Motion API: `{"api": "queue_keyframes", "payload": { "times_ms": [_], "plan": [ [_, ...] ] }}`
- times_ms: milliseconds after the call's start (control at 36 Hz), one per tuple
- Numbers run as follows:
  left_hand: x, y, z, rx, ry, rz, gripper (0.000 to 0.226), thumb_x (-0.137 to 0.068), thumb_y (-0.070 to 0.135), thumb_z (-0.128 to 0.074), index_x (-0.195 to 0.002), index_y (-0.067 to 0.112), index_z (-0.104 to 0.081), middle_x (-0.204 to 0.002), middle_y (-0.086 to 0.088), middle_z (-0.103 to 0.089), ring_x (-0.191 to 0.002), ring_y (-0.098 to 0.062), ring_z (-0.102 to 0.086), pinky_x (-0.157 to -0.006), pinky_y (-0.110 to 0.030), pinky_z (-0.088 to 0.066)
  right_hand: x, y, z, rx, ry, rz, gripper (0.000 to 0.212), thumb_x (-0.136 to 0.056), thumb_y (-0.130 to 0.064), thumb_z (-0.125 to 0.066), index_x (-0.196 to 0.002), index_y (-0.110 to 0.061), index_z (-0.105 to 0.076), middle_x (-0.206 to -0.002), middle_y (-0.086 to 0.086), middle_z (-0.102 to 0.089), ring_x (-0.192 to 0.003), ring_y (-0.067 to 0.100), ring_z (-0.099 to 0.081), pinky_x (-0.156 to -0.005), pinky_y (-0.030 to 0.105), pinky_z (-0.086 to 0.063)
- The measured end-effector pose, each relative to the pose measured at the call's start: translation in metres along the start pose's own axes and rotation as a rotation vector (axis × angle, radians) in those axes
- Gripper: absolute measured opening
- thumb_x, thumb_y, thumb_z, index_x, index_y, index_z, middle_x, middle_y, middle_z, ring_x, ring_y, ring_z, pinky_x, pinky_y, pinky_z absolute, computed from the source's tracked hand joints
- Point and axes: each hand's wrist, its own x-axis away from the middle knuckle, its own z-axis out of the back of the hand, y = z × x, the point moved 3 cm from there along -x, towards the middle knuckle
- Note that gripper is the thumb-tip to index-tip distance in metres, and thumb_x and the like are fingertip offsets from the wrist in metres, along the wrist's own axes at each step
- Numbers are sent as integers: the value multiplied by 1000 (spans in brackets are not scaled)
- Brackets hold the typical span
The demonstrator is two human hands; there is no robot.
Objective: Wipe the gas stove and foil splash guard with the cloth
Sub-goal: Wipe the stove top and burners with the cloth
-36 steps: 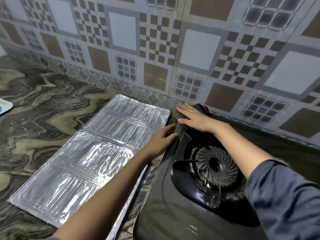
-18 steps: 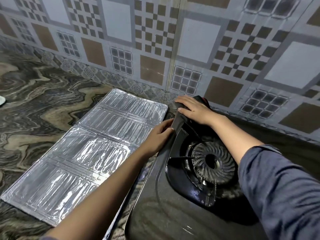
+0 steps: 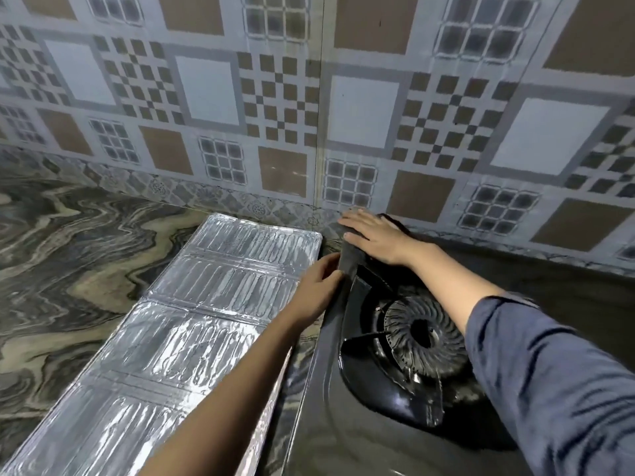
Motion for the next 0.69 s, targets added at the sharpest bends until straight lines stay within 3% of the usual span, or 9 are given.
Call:
{"api": "queue_keyframes", "payload": {
  "times_ms": [111, 194, 250, 306, 333, 417, 528, 639, 694],
  "plan": [
    [-13, -7, 4, -57, -20, 5, 37, -93, 10, -48, -129, 7, -48, -117, -2, -59, -104, -11, -55, -73, 0, -43, -1, 5, 2, 10, -21, -36, 54, -95, -52, -27, -145, -35, -16, -157, -10, -8, -145, 15, -2, -118, 46, -5],
    [-23, -7, 6, -61, -29, 18, 38, -88, 18, -54, -123, 6, -49, -115, -5, -60, -105, -14, -56, -78, -11, -46, 0, 10, 7, -24, -60, -150, 60, -94, -54, -29, -147, -32, -9, -158, -6, -6, -145, 18, -6, -118, 44, -9],
    [-28, -4, 5, -102, -44, 9, 38, -78, 28, -51, -114, 16, -53, -111, 0, -61, -103, -8, -58, -84, -19, -46, 4, 19, 12, -67, -123, -235, 63, -93, -57, -29, -147, -34, -5, -158, -5, -2, -145, 21, -6, -117, 47, -11],
    [-33, -1, 3, -121, -68, -30, 25, -78, 22, -50, -103, 24, -53, -101, 9, -60, -94, 8, -58, -79, -10, -45, 10, 29, 16, -105, -180, -288, 65, -92, -59, -31, -146, -37, -3, -158, -5, 0, -145, 23, -5, -117, 48, -11],
    [-36, 0, 1, -127, -77, -46, 25, -83, 18, -51, -108, 23, -53, -103, 10, -59, -96, 8, -57, -77, -8, -43, 12, 36, 18, -122, -197, -310, 66, -91, -59, -32, -146, -37, -4, -158, -5, 0, -145, 23, -4, -117, 48, -11],
    [-44, 6, -3, -192, -79, -35, 42, -91, 13, -52, -131, 8, -41, -118, 2, -50, -110, -10, -50, -85, -18, -37, 23, 51, 22, -200, -224, -351, 64, -91, -56, -37, -146, -36, -9, -158, -4, -3, -145, 23, -7, -117, 49, -13],
    [-60, 8, -6, -321, -69, -13, 46, -90, 15, -54, -132, 3, -40, -129, -12, -47, -120, -24, -47, -92, -24, -35, 37, 64, 26, -266, -209, -339, 61, -92, -51, -41, -145, -35, -15, -156, -6, -9, -143, 21, -14, -116, 48, -17],
    [-78, 15, -9, -458, -75, -35, 57, -81, 32, -57, -128, 4, -43, -128, -16, -51, -119, -29, -49, -103, -39, -39, 55, 78, 27, -255, -174, -336, 57, -90, -56, -40, -141, -43, -18, -155, -10, -15, -142, 21, -19, -113, 53, -18],
    [-90, 19, -14, -598, -105, -83, 52, -86, 27, -59, -129, 1, -44, -129, -17, -50, -121, -30, -46, -103, -36, -36, 64, 84, 28, -236, -129, -335, 54, -91, -55, -40, -140, -44, -20, -154, -10, -18, -141, 20, -22, -113, 51, -19]
  ]
}}
